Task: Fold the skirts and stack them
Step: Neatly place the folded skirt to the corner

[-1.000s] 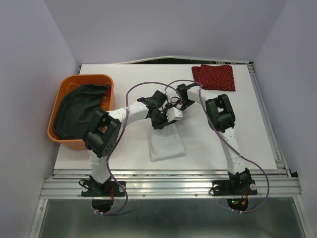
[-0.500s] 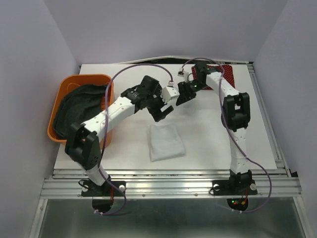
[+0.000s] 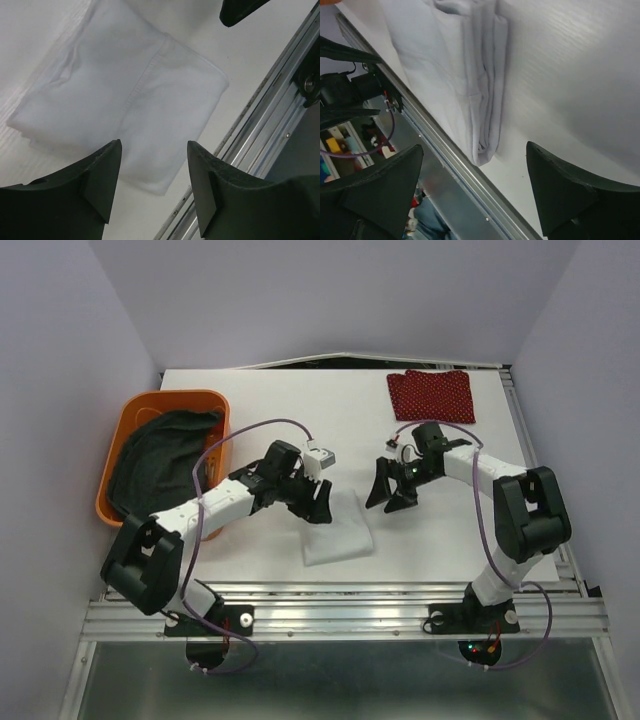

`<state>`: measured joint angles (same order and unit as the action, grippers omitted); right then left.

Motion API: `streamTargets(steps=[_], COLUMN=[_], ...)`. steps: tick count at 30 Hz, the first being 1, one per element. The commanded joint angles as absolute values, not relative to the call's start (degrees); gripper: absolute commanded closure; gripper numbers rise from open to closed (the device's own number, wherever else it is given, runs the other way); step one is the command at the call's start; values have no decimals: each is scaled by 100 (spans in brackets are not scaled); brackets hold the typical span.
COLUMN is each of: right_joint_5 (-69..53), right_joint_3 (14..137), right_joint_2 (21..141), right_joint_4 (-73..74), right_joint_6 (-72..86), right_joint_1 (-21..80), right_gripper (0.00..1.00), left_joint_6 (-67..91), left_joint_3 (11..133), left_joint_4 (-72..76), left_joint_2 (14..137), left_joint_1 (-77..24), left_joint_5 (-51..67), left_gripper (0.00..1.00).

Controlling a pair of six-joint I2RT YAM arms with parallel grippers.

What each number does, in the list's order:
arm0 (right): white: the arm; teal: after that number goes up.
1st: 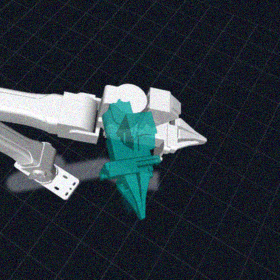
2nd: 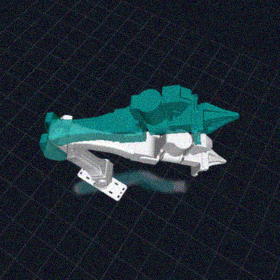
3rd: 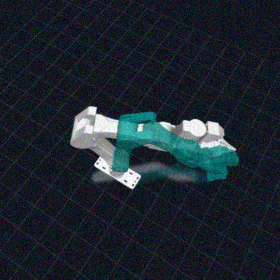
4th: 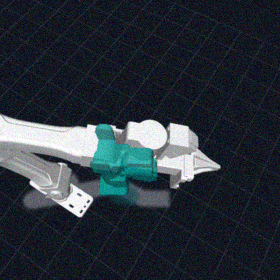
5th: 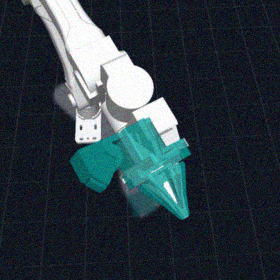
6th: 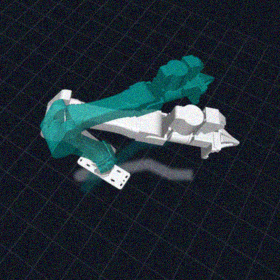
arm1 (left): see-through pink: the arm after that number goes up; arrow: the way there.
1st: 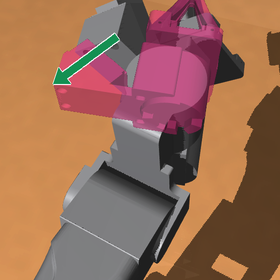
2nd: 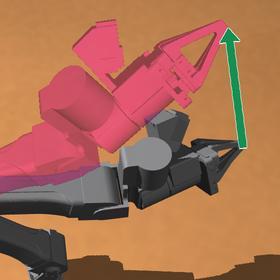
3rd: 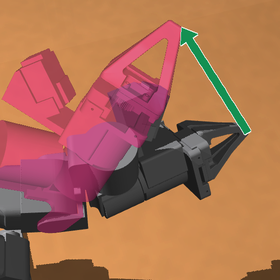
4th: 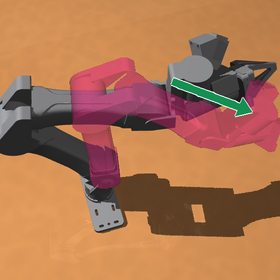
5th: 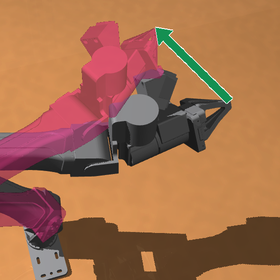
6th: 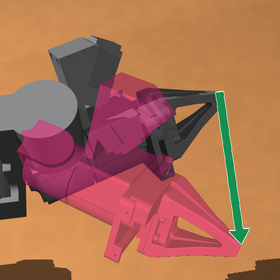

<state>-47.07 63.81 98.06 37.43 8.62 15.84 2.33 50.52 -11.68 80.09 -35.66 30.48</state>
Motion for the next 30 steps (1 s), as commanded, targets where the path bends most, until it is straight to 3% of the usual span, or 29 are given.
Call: streamTargets(steps=[1, 10, 18, 23, 27, 28, 30], right_joint_5=[-4641, -4385, -4957, -4669, -4527, -4405, -3677], right_joint_3=[5828, 5283, 5019, 4694, 4526, 4753, 5000], right_joint_2=[9834, 10256, 10749, 10513, 10555, 10573, 10373], right_joint_4=[2462, 1732, 1425, 1319, 984, 1341, 2122], right_joint_6=[2055, 2838, 3295, 3436, 3499, 3176, 2989], right_joint_1=[1564, 1994, 2170, 2171, 2171, 2171, 2171], right_gripper=[11, 12, 12, 12, 20, 26, 24], left_joint_6=[879, 905, 861, 756, 747, 738, 712], left_joint_3=[5062, 5518, 5994, 6108, 6117, 6117, 6100], left_joint_4=[-378, -641, -958, -1116, -1125, -1125, -1125], left_joint_2=[8313, 9955, 11091, 11329, 11364, 11364, 11303], left_joint_1=[-3568, -3024, -2602, -2505, -2505, -2505, -2505], left_joint_5=[3515, 3418, 3682, 3761, 3806, 3806, 3779], left_gripper=[35, 57, 63, 66, 67, 68, 67])
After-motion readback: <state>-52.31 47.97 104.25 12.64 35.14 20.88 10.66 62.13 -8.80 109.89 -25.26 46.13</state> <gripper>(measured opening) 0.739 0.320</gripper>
